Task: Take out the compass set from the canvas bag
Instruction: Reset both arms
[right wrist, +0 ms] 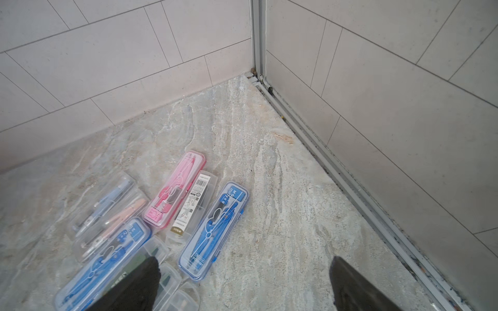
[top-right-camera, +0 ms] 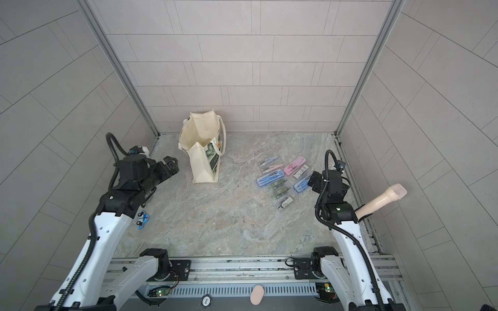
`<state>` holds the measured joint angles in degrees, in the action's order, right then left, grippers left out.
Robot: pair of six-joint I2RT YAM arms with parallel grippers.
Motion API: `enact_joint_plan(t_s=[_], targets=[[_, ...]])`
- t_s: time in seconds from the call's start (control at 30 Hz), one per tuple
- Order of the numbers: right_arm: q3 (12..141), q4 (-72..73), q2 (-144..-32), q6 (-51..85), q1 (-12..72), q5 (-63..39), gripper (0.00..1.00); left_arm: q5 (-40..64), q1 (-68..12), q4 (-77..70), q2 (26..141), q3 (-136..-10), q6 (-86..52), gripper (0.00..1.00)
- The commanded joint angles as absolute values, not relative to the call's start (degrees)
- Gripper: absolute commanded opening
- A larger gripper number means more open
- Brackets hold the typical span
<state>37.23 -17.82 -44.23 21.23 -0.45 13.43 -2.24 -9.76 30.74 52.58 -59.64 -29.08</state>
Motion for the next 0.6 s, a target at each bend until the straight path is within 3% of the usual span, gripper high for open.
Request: enact_joint_plan(t_s=[0.0, 0.17, 0.3, 0.43, 0.57], targets=[[34.11, -8.88, -41.64, 9.42, -0.64, 15.26, 1.0, -17.37, -19.36, 27.37, 53.34, -62.25, -17.51, 1.0], [28.48, -2.78, -40.71, 6.09, -0.67, 17.36, 1.0, -24.94, -23.34, 15.39, 49.38, -52.64, -3.72, 1.0], [23.16, 6.01, -41.64, 8.71, -0.67, 16.07, 1.0, -35.55, -23.15, 3.48, 42.65, -42.04, -6.16, 1.0], [20.46, 11.3, -45.96, 10.81, -0.63, 13.22, 1.0, -32.36, -23.12, -18.8, 35.11, -25.95, 3.0, 1.0], [17.51, 20.02, -51.66, 10.13, -0.7, 10.83, 0.99, -34.55, -23.03, -19.61, 33.44, -20.3, 9.62, 1.0]])
